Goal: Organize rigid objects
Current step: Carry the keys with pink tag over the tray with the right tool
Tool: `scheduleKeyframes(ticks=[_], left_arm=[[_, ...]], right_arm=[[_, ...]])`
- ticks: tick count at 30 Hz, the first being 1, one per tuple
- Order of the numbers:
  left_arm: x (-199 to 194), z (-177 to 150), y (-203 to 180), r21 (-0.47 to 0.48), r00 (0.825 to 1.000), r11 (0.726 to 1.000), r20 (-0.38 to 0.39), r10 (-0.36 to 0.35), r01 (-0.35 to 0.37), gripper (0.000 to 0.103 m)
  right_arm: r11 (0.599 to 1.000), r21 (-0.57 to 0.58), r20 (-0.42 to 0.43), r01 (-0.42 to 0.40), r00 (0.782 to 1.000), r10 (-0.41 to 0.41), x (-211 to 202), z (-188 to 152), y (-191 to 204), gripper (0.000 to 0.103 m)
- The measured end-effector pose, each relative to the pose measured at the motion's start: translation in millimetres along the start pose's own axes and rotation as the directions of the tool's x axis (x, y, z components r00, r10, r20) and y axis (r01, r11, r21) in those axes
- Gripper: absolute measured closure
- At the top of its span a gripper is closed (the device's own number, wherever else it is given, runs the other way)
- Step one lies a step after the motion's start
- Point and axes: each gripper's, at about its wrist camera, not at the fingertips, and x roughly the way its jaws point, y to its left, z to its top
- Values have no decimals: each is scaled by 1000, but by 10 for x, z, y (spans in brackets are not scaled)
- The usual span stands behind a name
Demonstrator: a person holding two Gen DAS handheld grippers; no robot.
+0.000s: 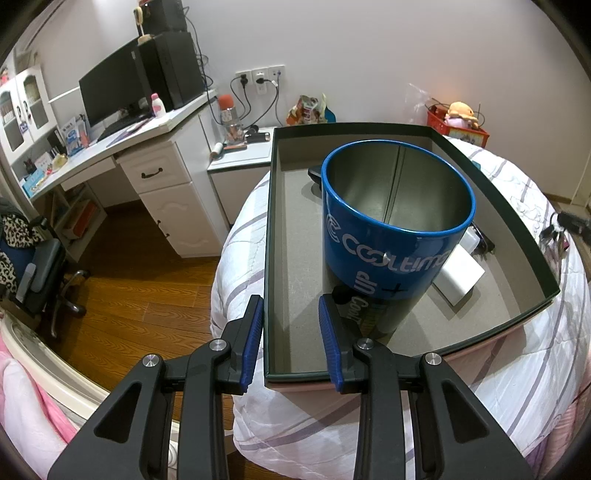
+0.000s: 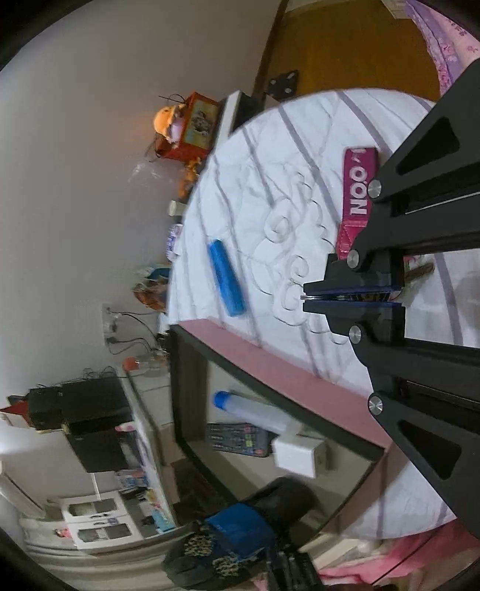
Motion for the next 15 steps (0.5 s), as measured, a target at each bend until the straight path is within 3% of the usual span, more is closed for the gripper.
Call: scheduleKeyframes(ticks=[15], left_arm=[[11, -12, 0, -12, 1000, 1000, 3, -12, 12, 72]], right_arm=[[998, -63, 94, 17, 995, -11, -183, 543, 185, 101]])
